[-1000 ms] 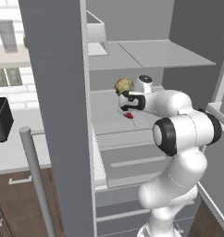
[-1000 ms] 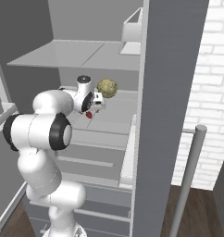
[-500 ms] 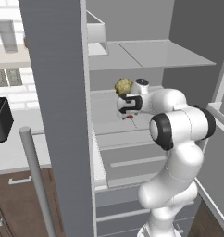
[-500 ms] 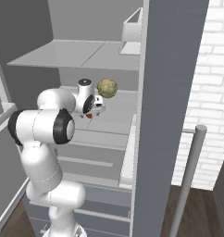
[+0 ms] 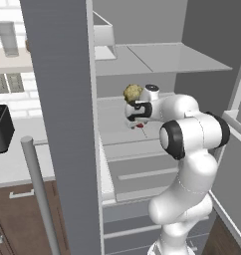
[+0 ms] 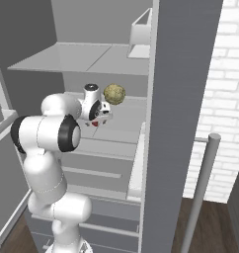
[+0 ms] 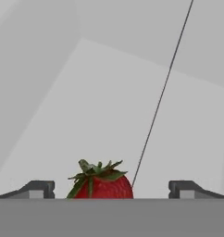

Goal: Take the strawberry from the fridge and place it on top of the pancake, located on the dining counter.

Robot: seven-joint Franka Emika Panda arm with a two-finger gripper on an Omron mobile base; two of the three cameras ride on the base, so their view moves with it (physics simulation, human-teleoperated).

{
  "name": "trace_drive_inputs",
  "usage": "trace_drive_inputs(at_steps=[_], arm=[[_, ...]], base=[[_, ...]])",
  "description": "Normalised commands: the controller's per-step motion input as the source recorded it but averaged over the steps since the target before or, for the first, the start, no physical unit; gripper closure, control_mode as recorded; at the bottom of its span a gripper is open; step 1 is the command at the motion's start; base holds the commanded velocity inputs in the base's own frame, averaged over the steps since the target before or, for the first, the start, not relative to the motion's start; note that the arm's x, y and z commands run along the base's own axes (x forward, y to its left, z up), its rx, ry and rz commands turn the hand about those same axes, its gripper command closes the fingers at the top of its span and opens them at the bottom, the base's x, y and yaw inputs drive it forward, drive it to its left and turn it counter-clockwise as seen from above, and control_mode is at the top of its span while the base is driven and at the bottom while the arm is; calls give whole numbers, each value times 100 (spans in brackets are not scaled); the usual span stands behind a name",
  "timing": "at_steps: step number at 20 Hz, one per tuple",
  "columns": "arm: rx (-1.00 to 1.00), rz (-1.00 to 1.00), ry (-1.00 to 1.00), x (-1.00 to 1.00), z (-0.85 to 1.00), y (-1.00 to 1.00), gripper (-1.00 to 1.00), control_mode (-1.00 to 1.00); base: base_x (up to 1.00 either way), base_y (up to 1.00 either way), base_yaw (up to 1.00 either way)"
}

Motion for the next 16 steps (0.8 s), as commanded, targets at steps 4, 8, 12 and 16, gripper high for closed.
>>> trace_drive_inputs(at_steps=[4, 8, 12, 16], arm=[[0, 2, 0, 3, -11, 3, 100, -100], [0, 2, 0, -2, -16, 1, 100, -100], [0, 0, -3, -31, -3, 0, 100, -100], [0, -17, -9, -60, 16, -4, 100, -100]], base=[[0, 0, 0], [0, 0, 0], [0, 0, 0], [0, 0, 0]])
